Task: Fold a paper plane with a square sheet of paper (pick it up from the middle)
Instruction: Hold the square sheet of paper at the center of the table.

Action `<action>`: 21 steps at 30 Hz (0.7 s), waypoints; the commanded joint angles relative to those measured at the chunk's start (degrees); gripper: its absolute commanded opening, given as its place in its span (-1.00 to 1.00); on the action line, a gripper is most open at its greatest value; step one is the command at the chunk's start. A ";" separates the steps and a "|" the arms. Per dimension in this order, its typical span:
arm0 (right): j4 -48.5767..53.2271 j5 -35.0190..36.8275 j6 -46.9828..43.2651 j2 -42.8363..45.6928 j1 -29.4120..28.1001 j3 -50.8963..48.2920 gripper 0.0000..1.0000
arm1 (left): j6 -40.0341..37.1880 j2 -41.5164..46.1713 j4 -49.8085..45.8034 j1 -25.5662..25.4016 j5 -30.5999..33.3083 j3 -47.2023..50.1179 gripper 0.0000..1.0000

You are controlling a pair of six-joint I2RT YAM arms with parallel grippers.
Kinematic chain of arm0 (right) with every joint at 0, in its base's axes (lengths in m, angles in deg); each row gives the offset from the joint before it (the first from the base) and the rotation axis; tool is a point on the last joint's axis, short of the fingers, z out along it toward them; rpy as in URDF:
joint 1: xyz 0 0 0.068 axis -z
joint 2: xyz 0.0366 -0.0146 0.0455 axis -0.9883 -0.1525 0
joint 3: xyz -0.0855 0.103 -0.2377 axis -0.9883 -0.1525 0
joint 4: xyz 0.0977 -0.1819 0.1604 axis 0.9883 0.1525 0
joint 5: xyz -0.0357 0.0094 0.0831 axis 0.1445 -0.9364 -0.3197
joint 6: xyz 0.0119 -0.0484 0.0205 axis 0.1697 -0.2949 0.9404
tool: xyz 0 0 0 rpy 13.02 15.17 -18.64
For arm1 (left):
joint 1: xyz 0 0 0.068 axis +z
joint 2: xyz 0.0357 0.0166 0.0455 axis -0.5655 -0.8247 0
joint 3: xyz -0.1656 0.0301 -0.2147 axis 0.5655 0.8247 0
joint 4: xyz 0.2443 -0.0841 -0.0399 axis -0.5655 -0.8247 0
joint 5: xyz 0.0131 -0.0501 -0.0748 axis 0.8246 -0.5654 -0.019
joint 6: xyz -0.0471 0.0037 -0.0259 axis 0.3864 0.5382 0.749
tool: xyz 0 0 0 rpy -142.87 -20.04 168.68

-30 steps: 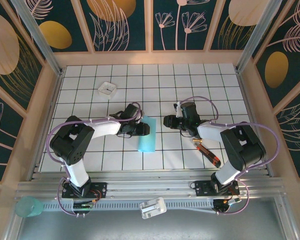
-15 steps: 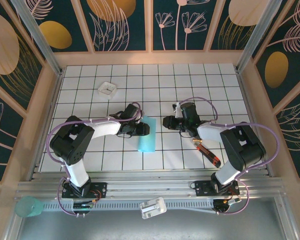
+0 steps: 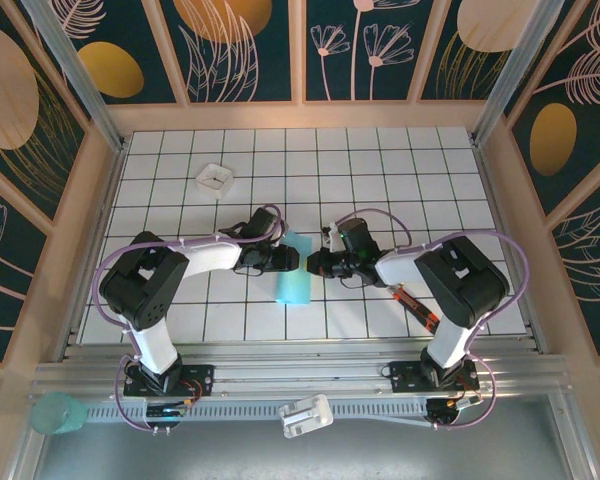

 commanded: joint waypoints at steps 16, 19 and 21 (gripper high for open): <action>10.37 9.79 2.35 -5.18 -2.35 3.01 -1.00 | -0.24 -4.62 -4.09 -0.51 3.05 2.81 -0.07; 11.49 11.15 3.53 -5.83 -2.88 2.38 -1.00 | -0.27 -4.53 -4.09 -0.49 3.05 2.77 -0.06; 11.33 11.56 4.34 -5.99 -2.95 1.59 -1.00 | -0.25 -4.35 -4.09 -0.49 3.14 2.70 -0.06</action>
